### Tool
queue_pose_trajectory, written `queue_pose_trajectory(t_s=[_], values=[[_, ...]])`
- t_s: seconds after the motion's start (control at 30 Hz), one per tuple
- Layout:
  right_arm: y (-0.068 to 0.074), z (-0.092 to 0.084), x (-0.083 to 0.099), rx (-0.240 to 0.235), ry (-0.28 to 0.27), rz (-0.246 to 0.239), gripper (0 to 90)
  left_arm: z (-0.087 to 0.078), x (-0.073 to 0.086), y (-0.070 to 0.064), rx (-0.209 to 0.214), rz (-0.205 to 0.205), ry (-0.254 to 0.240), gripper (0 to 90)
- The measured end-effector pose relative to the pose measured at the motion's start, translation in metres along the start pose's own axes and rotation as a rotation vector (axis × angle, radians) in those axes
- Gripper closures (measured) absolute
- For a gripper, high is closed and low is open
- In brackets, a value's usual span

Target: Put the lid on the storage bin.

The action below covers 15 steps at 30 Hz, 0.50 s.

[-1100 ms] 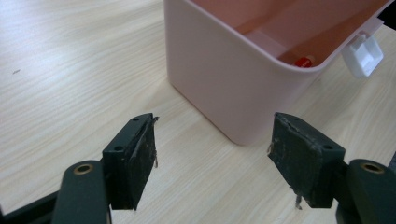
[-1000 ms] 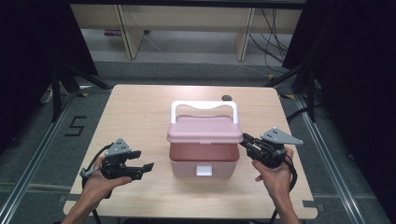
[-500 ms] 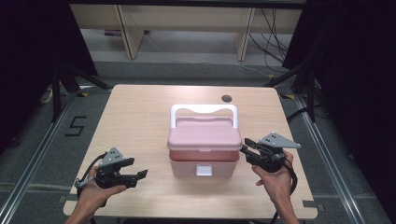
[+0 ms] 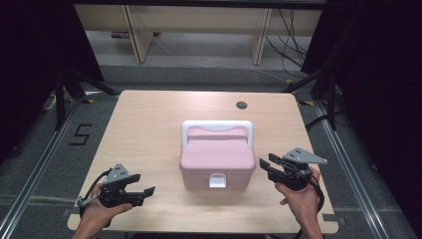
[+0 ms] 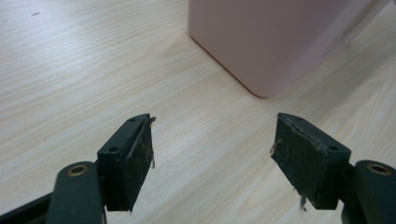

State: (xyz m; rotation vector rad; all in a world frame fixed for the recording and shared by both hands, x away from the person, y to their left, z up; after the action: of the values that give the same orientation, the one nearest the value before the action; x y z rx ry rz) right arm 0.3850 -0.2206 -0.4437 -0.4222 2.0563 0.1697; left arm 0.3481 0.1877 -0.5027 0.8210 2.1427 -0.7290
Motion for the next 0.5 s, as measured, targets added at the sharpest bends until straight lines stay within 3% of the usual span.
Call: queue_pose_trajectory(t_s=[0.13, 0.17, 0.23, 0.27, 0.4, 0.47, 0.5], values=[[-0.005, 0.001, 0.005, 0.012, 0.007, 0.027, 55.0, 0.0, 0.005, 0.0, -0.013, 0.003, 0.001, 27.8], [-0.008, 0.001, 0.007, 0.018, 0.013, 0.033, 51.8, 0.001, 0.005, -0.001, -0.02, -0.011, -0.021, 27.4], [-0.008, 0.002, 0.011, 0.017, 0.02, 0.08, 46.7, -0.001, 0.009, 0.001, -0.022, 0.016, 0.016, 26.9], [-0.013, 0.004, 0.012, 0.029, 0.004, 0.064, 44.4, 0.0, 0.008, -0.001, -0.023, -0.001, -0.006, 26.7], [-0.015, 0.005, 0.021, 0.019, 0.018, 0.143, 35.7, -0.003, 0.014, -0.001, -0.024, 0.015, 0.006, 25.6], [-0.018, 0.007, 0.023, 0.028, 0.011, 0.119, 34.2, -0.001, 0.015, -0.002, -0.031, 0.006, -0.012, 25.2], [-0.018, 0.008, 0.027, 0.02, 0.006, 0.131, 32.5, -0.003, 0.017, -0.001, -0.026, 0.016, 0.012, 24.6]])
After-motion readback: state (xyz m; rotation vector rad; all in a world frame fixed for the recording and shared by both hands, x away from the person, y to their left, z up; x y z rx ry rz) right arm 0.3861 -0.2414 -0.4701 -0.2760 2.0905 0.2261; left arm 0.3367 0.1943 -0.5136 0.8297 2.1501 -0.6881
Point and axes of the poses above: each handheld gripper's, and its own axes: z roughly forward along the jaws, x roughly out of its underside, y roughly to its left, the point moved 7 cm from there along z, roughly forward along the jaws, and after that the axes turned 12 degrees about x, right-handed, at the moved point
